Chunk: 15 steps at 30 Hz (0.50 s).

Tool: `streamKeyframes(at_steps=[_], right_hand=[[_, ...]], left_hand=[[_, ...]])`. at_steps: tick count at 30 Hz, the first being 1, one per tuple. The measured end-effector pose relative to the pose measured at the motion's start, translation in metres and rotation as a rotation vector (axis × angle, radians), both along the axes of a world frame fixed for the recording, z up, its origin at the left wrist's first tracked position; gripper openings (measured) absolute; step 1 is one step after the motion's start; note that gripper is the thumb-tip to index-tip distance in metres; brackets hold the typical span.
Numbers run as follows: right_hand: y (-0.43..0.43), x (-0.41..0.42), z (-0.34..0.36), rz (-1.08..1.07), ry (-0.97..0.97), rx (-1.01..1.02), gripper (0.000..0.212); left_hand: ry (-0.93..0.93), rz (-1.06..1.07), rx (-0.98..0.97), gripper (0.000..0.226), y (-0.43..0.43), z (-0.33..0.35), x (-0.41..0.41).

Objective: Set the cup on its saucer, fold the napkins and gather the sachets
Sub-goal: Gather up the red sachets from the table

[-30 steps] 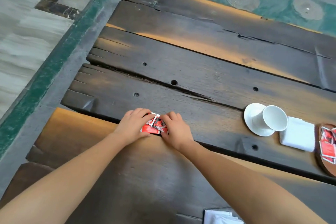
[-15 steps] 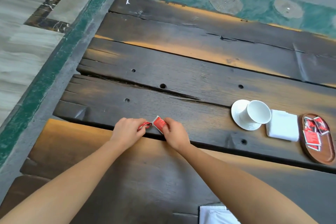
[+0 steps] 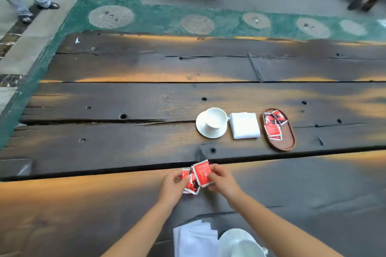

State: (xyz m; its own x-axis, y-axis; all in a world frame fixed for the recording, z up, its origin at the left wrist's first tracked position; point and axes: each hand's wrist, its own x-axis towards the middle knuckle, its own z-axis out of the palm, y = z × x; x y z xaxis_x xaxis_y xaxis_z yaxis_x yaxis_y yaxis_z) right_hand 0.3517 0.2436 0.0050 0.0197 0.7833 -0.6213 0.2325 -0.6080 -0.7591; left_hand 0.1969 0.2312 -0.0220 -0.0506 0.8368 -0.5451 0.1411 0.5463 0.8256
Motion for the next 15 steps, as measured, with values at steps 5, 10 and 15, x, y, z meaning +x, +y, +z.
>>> streamKeyframes(at_steps=[5,10,15], right_hand=[[-0.027,0.115,0.0,-0.221,-0.085,0.038,0.022],[-0.011,0.204,0.004,-0.375,-0.066,0.069,0.023],[0.037,0.265,-0.003,-0.469,0.004,0.134,0.016]], left_hand=[[-0.097,-0.039,-0.05,0.008,0.002,0.006,0.116],[-0.128,-0.048,-0.069,0.01,0.032,0.011,0.217],[-0.073,-0.008,-0.001,0.017,0.088,0.008,0.295]])
